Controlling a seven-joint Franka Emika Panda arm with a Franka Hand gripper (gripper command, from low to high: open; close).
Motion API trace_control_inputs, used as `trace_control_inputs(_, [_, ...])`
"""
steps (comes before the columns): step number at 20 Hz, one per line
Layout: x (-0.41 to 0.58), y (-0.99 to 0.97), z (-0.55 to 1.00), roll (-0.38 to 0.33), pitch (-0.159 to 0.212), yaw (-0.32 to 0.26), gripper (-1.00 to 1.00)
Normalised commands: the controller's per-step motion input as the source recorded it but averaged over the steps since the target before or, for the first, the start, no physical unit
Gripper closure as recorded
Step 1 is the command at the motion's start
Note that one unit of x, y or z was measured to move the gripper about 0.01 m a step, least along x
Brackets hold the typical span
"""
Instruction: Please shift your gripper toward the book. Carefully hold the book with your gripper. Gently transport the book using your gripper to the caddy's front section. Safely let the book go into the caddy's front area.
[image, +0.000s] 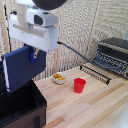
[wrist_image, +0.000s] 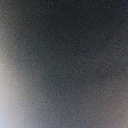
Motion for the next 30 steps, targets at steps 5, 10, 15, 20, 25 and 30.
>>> trace_control_inputs(5, [0.000, 0.88, -0.06, 0.000, 0.118, -0.065, 1.00])
trace_control_inputs(10, [0.186, 0.67, 0.00, -0.006, 0.039, -0.131, 1.00])
trace_control_inputs(15, [0.423, 0.01, -0.02, -0.006, 0.000, -0.278, 1.00])
trace_control_inputs(20, [0.540, 0.00, 0.00, 0.000, 0.009, -0.140, 1.00])
trace_control_inputs(25, [0.141, 0.00, 0.00, 0.000, 0.011, 0.008, -1.00])
trace_control_inputs(30, [0.079, -0.03, 0.17, 0.001, 0.045, 0.018, -1.00])
